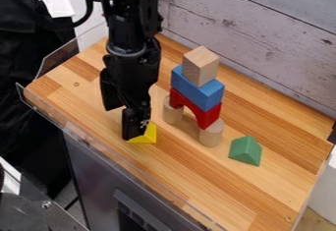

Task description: Put the yellow triangle on top of the tower

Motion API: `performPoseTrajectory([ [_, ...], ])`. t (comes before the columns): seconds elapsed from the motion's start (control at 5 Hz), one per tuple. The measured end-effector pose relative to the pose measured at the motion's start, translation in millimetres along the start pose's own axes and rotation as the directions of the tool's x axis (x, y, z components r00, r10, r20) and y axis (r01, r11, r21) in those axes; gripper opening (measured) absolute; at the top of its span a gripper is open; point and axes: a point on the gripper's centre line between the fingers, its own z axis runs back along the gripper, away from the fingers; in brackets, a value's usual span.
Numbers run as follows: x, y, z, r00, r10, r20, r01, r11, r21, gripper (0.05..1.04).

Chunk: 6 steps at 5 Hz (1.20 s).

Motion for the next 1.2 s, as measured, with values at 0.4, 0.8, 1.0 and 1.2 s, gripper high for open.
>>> performPoseTrajectory([
  [0.4, 8, -3, -7, 0.999, -0.032, 0.003, 0.032, 0.999, 0.0, 1.001],
  [0.8, 16, 0, -13, 0.999, -0.039, -0.004, 0.039, 0.999, -0.009, 1.001],
  [1.0, 15, 0, -19, 0.999, -0.039, -0.022, 0.039, 0.999, -0.02, 1.001],
  [1.2, 15, -1, -23, 0.999, -0.031, -0.034, 0.03, 0.999, -0.028, 1.001],
])
